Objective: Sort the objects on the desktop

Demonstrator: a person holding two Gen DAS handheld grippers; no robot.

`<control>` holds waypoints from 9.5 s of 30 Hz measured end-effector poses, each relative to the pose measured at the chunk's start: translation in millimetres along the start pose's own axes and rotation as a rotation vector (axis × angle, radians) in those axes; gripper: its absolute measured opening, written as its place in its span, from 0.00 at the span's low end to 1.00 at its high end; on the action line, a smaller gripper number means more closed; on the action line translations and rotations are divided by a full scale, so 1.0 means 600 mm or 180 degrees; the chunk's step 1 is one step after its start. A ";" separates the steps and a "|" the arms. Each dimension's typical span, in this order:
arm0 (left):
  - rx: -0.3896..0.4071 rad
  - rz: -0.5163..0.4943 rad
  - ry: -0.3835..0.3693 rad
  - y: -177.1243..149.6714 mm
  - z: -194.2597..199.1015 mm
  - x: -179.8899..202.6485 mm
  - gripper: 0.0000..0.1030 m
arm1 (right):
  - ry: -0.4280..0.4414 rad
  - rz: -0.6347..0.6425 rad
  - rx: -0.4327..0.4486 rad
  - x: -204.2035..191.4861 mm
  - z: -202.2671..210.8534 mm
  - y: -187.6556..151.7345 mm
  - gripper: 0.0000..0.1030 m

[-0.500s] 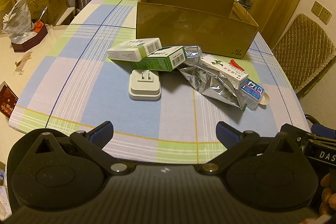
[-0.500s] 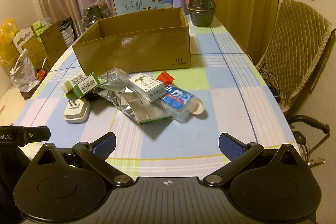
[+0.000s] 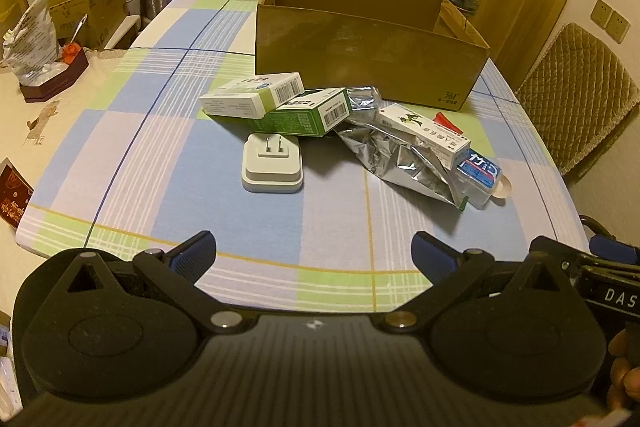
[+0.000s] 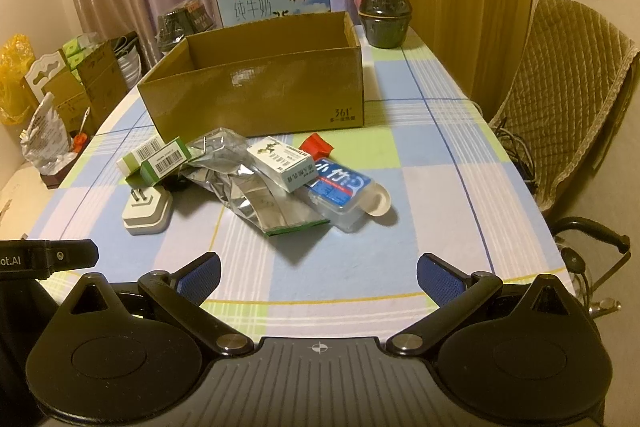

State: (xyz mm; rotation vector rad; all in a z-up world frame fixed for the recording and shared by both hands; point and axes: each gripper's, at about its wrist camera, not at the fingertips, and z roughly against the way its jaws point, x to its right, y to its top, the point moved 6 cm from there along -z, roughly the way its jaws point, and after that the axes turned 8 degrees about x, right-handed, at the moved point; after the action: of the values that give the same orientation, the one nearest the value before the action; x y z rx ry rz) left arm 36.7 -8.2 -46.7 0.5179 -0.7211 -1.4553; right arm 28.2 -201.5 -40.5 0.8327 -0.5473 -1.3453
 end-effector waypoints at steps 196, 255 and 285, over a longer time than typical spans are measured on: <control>0.0540 -0.0660 -0.0375 0.412 -0.396 0.052 0.62 | 0.0581 0.0495 0.0394 -0.060 -0.435 0.373 0.34; 0.0613 -0.0516 0.0053 0.276 -0.171 -0.102 0.82 | 0.0731 0.0410 0.0515 -0.085 -0.204 0.276 0.79; 0.0210 -0.0747 -0.0204 0.061 -0.120 -0.008 0.87 | 0.0454 0.0871 -0.0037 0.055 -0.152 0.081 0.84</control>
State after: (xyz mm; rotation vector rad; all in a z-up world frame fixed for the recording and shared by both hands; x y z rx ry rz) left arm 113.6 -8.4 -71.1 0.6253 -0.7809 -1.6769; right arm 133.9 -214.6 -62.0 0.8056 -0.5203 -1.0302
